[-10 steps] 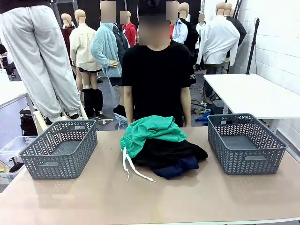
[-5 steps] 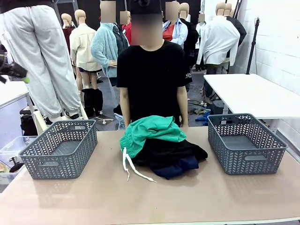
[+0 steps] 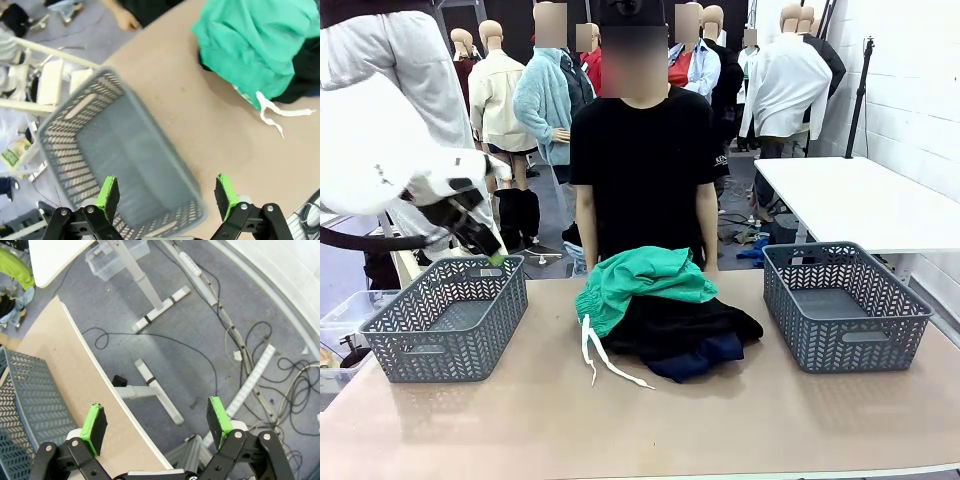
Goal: Sort the tops and bottoms.
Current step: Lift clothes from the center of the table with your left hand, then sort the clothes according to human instructions.
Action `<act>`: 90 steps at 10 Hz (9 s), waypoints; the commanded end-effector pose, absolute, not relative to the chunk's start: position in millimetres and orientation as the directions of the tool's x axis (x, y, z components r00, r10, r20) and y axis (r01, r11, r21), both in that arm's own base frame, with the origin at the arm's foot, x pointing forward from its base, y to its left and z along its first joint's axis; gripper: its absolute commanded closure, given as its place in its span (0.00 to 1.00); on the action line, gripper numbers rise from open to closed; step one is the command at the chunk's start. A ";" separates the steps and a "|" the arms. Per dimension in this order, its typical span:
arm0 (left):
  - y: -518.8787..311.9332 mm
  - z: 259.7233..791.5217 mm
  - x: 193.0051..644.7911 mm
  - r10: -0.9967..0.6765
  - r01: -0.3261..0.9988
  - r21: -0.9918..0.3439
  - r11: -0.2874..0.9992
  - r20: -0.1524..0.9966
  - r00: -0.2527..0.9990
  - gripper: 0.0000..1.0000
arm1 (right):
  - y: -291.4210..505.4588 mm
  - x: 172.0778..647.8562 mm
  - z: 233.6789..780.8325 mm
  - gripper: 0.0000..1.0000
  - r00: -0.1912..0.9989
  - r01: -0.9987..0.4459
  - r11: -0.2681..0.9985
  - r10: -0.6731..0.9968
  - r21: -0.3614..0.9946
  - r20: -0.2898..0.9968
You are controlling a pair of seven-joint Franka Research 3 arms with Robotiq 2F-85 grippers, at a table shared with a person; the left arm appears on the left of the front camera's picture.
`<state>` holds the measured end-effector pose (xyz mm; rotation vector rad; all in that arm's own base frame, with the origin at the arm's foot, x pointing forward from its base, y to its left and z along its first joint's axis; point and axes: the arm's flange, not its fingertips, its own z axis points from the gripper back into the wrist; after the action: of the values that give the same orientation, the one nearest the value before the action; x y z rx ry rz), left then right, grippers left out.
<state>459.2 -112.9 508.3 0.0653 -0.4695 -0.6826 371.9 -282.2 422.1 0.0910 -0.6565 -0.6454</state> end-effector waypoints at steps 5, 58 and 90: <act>-112.9 508.3 459.2 -0.621 0.592 0.209 0.778 0.396 0.676 0.00 | -280.2 368.4 422.0 0.00 0.611 0.525 0.811 -0.570 0.259 0.549; -395.7 825.5 399.4 -0.911 0.663 0.701 0.262 0.406 -0.069 1.00 | -280.2 368.4 422.0 0.00 0.611 0.525 0.811 -0.570 0.259 0.549; -386.2 845.0 381.1 -0.892 0.656 0.704 0.272 0.440 -0.103 1.00 | -280.2 368.4 422.0 0.00 0.611 0.525 0.811 -0.570 0.259 0.549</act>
<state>382.9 -387.1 841.2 0.2958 -1.0161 -1.3349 371.1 -282.7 422.2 0.0897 -0.6568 -0.6470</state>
